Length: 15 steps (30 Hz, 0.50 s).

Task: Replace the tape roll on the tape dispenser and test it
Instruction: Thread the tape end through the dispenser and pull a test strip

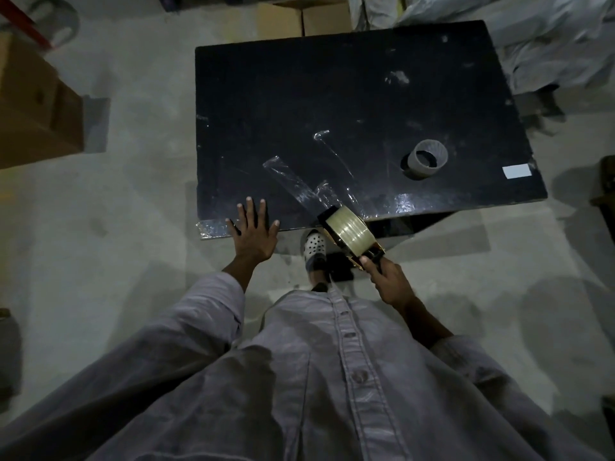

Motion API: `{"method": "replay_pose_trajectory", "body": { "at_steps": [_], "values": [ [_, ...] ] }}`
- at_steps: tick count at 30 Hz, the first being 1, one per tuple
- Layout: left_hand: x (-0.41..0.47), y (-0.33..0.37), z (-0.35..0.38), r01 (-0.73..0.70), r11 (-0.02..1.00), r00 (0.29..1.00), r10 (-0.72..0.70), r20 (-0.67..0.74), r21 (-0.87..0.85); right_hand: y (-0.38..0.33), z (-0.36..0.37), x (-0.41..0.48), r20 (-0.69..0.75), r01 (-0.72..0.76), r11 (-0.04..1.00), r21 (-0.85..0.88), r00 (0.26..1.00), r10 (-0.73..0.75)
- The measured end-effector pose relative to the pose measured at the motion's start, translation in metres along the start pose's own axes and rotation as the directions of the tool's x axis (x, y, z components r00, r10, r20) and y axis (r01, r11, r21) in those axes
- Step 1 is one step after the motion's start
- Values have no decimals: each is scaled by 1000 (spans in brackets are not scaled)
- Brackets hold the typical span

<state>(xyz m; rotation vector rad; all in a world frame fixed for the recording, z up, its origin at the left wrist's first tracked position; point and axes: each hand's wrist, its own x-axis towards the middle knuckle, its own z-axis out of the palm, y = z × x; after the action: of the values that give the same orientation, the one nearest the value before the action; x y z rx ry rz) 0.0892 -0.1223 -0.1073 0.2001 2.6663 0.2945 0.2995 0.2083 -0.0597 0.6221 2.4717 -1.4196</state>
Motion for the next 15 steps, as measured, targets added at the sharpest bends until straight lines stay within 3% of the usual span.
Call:
{"method": "replay_pose_trajectory", "body": {
  "at_steps": [15],
  "values": [
    [-14, -7, -1, -30, 1000, 995, 29, 92, 5, 10, 23, -14, -59, -108, 976, 191, 991, 121]
  ]
}}
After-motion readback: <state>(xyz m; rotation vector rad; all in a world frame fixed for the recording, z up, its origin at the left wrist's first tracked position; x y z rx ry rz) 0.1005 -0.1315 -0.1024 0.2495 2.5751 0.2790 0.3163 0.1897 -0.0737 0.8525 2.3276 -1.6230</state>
